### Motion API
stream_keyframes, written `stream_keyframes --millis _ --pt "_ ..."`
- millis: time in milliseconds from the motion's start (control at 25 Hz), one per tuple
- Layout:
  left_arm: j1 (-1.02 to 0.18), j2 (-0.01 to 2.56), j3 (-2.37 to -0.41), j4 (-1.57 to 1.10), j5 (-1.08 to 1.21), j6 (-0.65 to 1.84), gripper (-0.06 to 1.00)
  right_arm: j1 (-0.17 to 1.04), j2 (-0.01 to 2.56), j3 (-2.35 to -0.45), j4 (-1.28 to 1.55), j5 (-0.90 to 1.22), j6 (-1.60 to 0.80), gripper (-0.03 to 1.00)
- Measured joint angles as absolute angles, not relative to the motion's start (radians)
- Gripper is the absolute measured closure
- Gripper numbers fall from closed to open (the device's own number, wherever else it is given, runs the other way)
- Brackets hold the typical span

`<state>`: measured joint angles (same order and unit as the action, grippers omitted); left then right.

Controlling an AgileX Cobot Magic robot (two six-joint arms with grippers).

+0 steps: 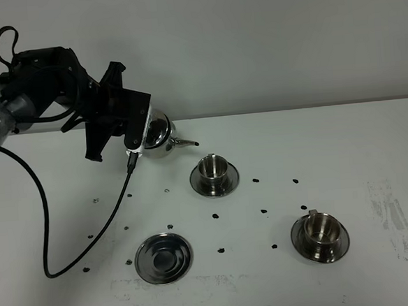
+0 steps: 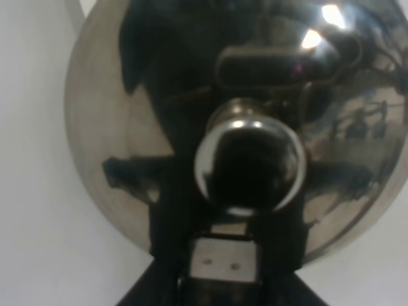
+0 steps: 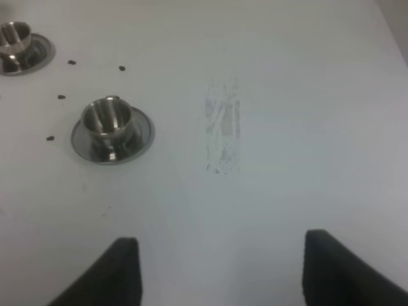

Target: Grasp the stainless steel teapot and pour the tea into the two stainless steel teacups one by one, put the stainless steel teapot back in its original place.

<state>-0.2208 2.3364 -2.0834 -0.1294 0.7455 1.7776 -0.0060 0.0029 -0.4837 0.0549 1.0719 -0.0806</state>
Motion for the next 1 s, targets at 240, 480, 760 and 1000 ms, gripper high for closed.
stream_keyframes --millis 240,480,760,1000 --pt "-0.235 2.356 -2.083 -0.127 0.691 1.779 0.68 -0.006 0.003 -0.484 0.055 1.072 -0.081 0.41" --pt "-0.248 2.362 -2.083 -0.109 0.656 1.781 0.68 -0.006 0.003 -0.484 0.055 1.072 -0.081 0.41" --pt "-0.248 2.362 -2.083 -0.101 0.65 1.844 0.68 -0.006 0.003 -0.484 0.055 1.072 -0.081 0.41" --pt "-0.248 2.362 -2.083 -0.102 0.628 1.882 0.68 -0.006 0.003 -0.484 0.055 1.072 -0.081 0.41"
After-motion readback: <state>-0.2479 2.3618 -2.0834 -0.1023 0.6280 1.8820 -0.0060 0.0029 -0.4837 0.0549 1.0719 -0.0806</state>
